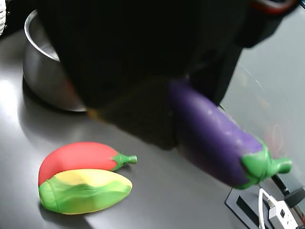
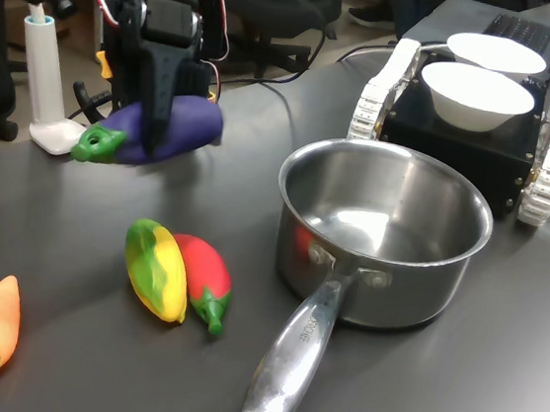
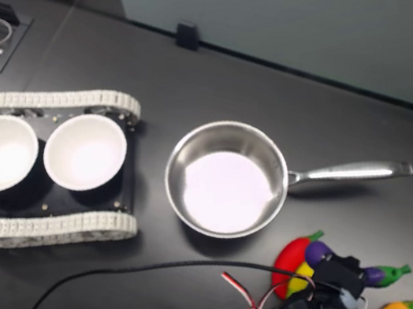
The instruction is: Pick up the brinjal and place them in the pan
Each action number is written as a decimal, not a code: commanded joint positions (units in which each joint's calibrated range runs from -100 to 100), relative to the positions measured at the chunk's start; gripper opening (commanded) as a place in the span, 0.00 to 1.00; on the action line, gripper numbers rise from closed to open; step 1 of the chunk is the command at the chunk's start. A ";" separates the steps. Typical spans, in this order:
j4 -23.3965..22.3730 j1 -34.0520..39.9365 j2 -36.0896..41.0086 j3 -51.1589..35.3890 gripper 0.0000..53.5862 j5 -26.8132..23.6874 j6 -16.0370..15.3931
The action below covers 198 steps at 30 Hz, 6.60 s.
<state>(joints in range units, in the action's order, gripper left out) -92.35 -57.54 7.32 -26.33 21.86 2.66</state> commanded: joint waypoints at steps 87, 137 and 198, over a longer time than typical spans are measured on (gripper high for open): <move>16.15 49.62 17.60 25.47 0.05 -13.33 9.86; 17.85 49.39 34.64 39.19 0.37 -12.65 11.87; 6.59 55.70 78.93 87.44 0.00 -17.88 1.37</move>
<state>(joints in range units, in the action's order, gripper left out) -88.61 -1.43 83.33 59.55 3.39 4.87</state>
